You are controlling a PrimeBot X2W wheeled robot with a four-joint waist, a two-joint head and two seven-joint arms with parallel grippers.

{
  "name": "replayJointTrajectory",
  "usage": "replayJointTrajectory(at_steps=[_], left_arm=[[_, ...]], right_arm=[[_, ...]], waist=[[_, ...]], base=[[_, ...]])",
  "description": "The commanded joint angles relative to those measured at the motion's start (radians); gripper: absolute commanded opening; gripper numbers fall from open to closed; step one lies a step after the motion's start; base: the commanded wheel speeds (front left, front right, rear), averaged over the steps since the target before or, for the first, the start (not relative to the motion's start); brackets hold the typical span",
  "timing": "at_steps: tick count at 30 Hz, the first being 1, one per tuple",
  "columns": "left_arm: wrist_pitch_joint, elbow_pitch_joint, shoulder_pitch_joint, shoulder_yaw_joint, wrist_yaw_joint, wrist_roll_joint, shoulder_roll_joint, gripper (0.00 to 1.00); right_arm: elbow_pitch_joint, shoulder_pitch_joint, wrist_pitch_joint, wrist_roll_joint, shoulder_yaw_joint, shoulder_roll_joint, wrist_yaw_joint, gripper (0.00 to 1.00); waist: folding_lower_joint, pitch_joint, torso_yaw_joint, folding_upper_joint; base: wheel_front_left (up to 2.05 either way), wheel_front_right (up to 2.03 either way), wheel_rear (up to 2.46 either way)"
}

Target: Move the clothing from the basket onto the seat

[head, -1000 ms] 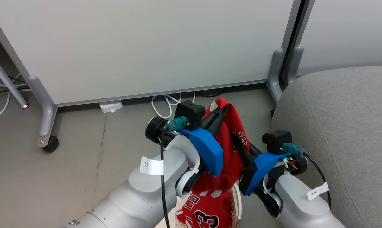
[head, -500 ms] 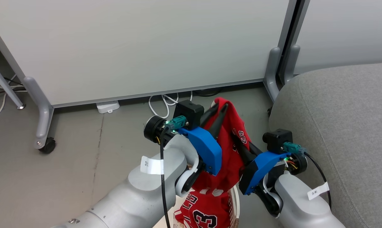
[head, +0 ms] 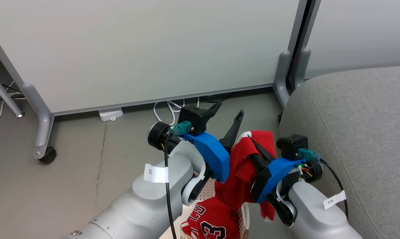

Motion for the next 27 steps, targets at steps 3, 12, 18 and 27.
replayJointTrajectory(at_steps=[3, 12, 18, 27], left_arm=[[-0.007, -0.019, 0.030, 0.050, 0.010, 0.033, 0.007, 1.00], [-0.007, -0.198, 0.228, 0.277, 0.037, 0.255, 0.076, 1.00], [-0.008, -0.282, 0.376, 0.423, 0.021, 0.399, 0.117, 1.00], [-0.008, -0.336, 0.556, 0.626, -0.012, 0.535, 0.120, 1.00]], right_arm=[[-0.007, 0.011, -0.006, -0.008, -0.016, -0.002, 0.000, 0.00], [-0.026, 0.018, -0.006, -0.023, -0.035, -0.002, 0.000, 0.00], [-0.044, 0.023, -0.006, -0.026, -0.035, -0.002, 0.000, 0.00], [-0.070, 0.039, -0.006, -0.034, -0.036, -0.002, 0.000, 0.00]], waist=[[0.0000, 0.001, 0.000, -0.0001], [0.0000, 0.011, -0.010, -0.0001], [0.0000, 0.016, -0.022, -0.0001], [0.0000, 0.011, -0.040, -0.0001]], base=[[0.00, 0.00, 0.00], [0.00, 0.00, 0.00], [0.00, 0.00, 0.00], [0.00, 0.00, 0.00]])
